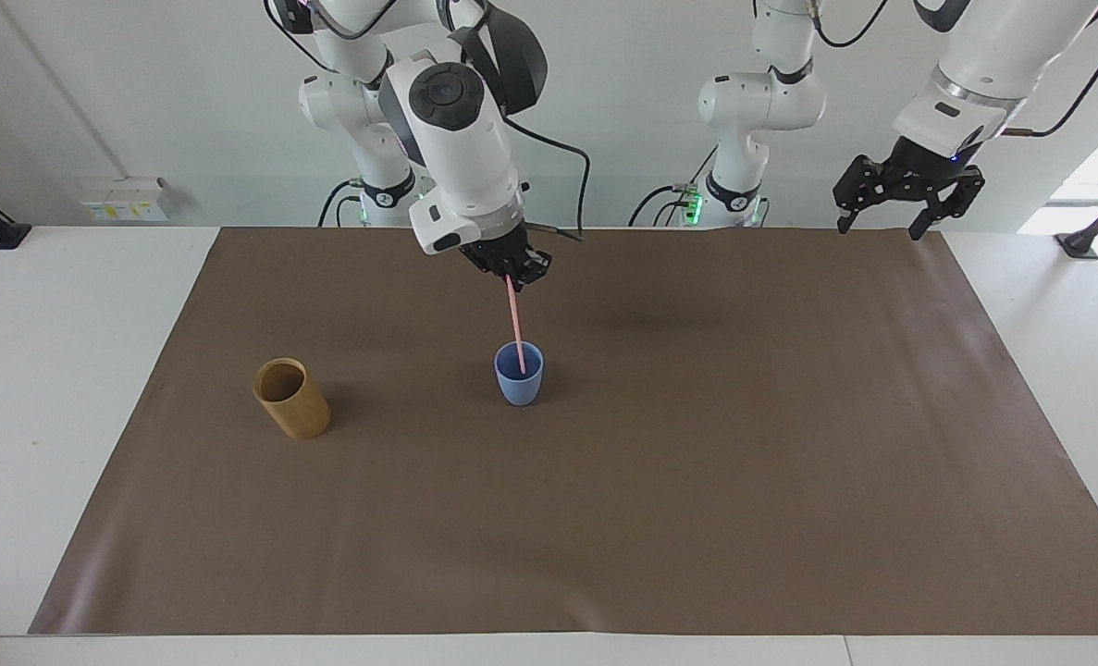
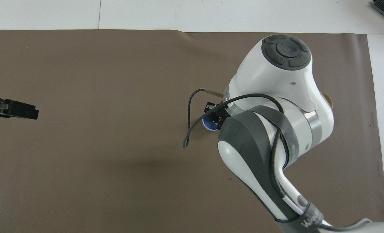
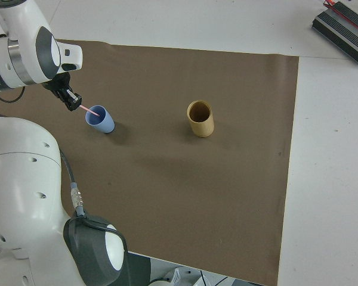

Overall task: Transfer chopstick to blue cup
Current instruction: 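Lower the pink stick into the blue cup and open the right gripper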

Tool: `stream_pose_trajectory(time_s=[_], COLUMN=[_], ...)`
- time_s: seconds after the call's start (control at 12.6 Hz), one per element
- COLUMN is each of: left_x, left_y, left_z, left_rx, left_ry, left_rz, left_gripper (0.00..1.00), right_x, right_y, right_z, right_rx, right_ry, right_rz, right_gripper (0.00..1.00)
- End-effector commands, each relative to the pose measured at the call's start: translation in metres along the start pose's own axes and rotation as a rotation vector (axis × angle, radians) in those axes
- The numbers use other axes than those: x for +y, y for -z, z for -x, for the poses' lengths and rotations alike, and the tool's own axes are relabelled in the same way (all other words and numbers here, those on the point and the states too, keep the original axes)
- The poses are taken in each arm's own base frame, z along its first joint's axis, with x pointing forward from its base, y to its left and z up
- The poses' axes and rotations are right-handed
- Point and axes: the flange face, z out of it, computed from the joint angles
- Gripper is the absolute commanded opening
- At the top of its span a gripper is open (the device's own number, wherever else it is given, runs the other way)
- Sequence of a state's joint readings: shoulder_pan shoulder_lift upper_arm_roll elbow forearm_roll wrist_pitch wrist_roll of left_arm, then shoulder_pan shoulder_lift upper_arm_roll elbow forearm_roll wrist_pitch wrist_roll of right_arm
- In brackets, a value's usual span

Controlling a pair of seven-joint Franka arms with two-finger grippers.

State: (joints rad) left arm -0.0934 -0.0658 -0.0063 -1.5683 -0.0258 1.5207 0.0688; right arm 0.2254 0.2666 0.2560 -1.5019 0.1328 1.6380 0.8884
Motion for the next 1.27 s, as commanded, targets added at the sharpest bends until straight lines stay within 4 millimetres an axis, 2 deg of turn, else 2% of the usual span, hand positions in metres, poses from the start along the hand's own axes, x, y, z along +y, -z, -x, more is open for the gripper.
stream_pose_trajectory(time_s=[0.0, 0.08, 0.16, 0.24, 0.32, 0.55, 0.71, 0.79, 0.95, 1.19], left_x=[-0.001, -0.001, -0.001, -0.001, -0.001, -0.001, -0.001, -0.001, -0.001, -0.001], left_y=[0.004, 0.004, 0.004, 0.004, 0.004, 0.004, 0.004, 0.004, 0.004, 0.004], left_z=[0.005, 0.005, 0.005, 0.005, 0.005, 0.005, 0.005, 0.005, 0.005, 0.005], left_rx=[-0.005, -0.005, -0.005, -0.005, -0.005, -0.005, -0.005, -0.005, -0.005, -0.004], left_ry=[0.004, 0.004, 0.004, 0.004, 0.004, 0.004, 0.004, 0.004, 0.004, 0.004], left_rz=[0.010, 0.010, 0.010, 0.010, 0.010, 0.010, 0.010, 0.010, 0.010, 0.010], left_gripper=[1.00, 1.00, 1.00, 1.00, 1.00, 1.00, 1.00, 1.00, 1.00, 1.00], right_x=[0.000, 0.001, 0.001, 0.000, 0.000, 0.001, 0.019, 0.032, 0.073, 0.138], right_y=[-0.023, -0.022, -0.024, -0.022, -0.021, -0.008, 0.019, 0.033, 0.067, 0.105], right_z=[-0.007, -0.009, -0.010, -0.010, -0.010, -0.012, -0.020, -0.023, -0.040, -0.037], right_rx=[0.011, 0.011, 0.011, 0.016, 0.018, 0.034, 0.067, 0.088, 0.159, 0.249], right_ry=[-0.027, -0.032, -0.032, -0.032, -0.033, -0.028, -0.016, 0.023, 0.084, 0.176], right_rz=[0.008, 0.005, 0.002, -0.003, -0.004, -0.019, -0.047, -0.059, -0.066, -0.063], right_gripper=[0.00, 0.04, 0.27, 0.67, 1.00, 1.00, 1.00, 1.00, 1.00, 1.00])
